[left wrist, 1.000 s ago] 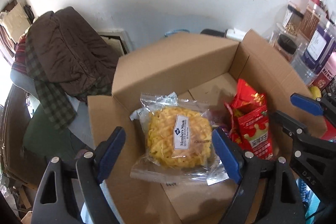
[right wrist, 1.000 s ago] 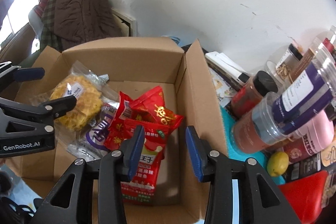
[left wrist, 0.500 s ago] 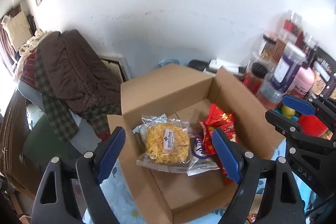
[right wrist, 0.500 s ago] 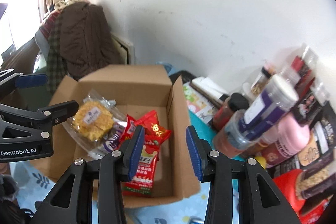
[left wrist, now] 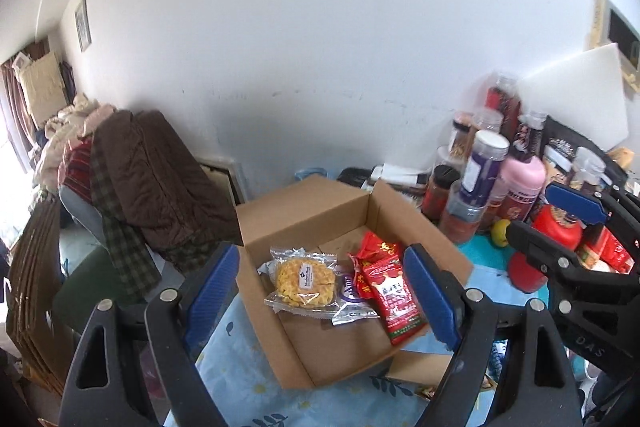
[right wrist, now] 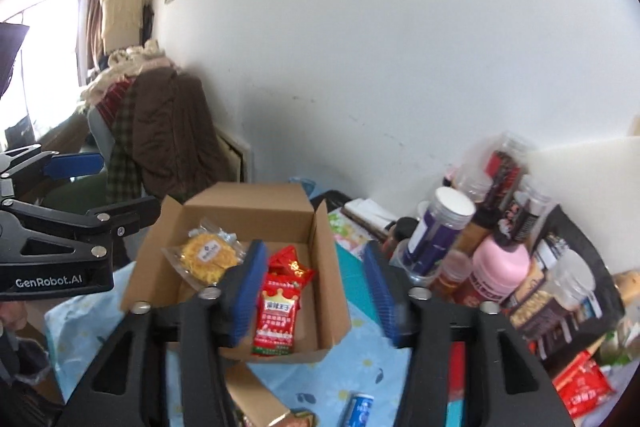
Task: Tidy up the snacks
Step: 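Withdraw both tools from the box toward the blue-white tube and snacks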
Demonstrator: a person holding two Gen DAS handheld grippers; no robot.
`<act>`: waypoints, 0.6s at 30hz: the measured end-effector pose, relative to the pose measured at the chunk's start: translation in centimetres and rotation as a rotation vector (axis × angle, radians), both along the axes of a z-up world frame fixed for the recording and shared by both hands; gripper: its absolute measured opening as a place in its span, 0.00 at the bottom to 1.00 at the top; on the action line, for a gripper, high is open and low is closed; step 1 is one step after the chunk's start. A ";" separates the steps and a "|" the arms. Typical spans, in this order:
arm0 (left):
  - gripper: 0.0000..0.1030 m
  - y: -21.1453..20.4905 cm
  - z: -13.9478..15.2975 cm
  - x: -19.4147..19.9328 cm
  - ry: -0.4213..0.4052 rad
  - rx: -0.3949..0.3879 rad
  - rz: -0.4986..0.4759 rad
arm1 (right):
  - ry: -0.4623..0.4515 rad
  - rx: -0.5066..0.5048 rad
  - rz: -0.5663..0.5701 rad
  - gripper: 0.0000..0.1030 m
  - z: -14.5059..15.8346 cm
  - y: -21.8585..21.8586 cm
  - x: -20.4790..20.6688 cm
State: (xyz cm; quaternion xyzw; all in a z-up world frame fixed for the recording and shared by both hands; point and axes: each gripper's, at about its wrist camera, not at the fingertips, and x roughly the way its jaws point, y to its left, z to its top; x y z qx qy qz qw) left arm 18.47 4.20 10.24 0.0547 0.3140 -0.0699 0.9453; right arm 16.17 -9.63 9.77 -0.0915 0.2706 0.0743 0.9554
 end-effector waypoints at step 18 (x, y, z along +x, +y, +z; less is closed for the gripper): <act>0.83 -2.9 0.4 -9.9 -0.081 -0.030 -0.182 | -0.128 0.057 -0.070 0.82 0.2 -3.2 -11.4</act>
